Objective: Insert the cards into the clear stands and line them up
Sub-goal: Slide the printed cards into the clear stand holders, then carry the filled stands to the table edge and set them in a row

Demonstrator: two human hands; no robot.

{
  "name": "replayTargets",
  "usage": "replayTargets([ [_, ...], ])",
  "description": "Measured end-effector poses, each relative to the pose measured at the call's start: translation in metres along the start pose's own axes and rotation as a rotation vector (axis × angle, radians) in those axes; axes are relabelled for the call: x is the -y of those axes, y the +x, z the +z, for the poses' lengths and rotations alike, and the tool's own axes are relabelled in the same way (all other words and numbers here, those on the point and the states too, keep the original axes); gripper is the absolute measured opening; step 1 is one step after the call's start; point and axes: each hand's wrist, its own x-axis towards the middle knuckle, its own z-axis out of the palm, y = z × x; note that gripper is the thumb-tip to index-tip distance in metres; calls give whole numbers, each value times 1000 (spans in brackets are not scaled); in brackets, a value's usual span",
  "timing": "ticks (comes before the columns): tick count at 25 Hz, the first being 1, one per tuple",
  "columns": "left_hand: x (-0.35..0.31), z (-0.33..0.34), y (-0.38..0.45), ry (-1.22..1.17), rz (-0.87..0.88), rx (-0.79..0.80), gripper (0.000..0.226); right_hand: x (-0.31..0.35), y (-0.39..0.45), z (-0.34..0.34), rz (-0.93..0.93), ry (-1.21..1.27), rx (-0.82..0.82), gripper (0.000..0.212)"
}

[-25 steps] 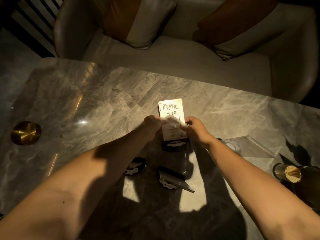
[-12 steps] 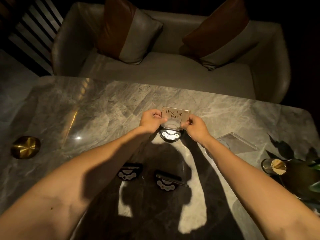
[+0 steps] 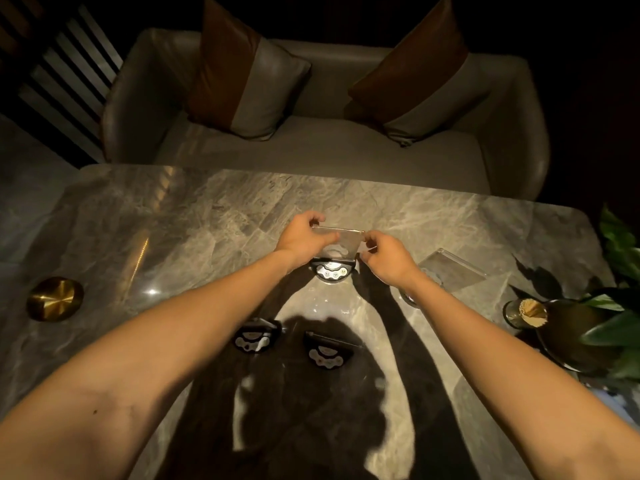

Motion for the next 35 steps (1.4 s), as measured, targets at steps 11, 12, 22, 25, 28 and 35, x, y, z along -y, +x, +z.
replayTargets([
  [11, -87, 88, -31, 206, 355, 63, 54, -34, -77, -128, -93, -169, -367, 41],
  [12, -91, 99, -33, 212, 368, 74, 56, -46, -81, -134, -55, -149, -356, 44],
  [22, -87, 184, -31, 130, 208, 188, 61, -136, -89, -116, 205, 78, -104, 65],
  [25, -80, 196, -31, 130, 161, 140, 48, -147, -84, -106, 209, 153, -87, 36],
  [28, -75, 199, -32, 144, 128, 121, 28, -154, -82, -101, 195, 168, -86, 14],
  [35, -77, 169, -44, 1, 82, 121, 12, -136, -91, -121, 179, 345, -102, 13],
])
